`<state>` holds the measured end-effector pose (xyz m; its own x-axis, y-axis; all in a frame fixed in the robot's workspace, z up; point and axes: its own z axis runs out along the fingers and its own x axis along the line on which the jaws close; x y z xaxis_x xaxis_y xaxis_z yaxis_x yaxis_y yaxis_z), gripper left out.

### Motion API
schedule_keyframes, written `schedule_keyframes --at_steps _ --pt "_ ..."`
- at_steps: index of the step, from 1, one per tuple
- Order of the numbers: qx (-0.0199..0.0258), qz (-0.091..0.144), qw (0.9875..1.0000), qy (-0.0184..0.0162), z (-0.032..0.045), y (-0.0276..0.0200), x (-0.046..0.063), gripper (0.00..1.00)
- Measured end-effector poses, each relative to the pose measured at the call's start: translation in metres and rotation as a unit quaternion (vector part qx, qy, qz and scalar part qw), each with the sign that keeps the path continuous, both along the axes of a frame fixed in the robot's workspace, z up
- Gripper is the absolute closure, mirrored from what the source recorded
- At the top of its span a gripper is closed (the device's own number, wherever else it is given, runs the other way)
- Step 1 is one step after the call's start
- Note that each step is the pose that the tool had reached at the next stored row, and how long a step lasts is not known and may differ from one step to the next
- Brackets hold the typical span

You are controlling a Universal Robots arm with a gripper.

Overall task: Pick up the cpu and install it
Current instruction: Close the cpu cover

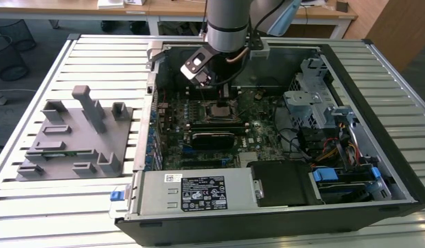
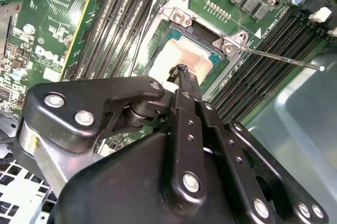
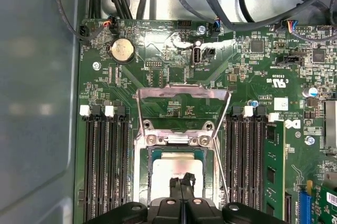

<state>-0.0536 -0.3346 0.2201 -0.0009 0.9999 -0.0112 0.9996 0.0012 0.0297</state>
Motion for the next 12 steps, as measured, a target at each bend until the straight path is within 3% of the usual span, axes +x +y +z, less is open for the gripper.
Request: schedule_keyframes --at_steps 12 --pt "0.0000 0.000 1.0000 0.0019 0.0116 0.0000 0.000 0.89"
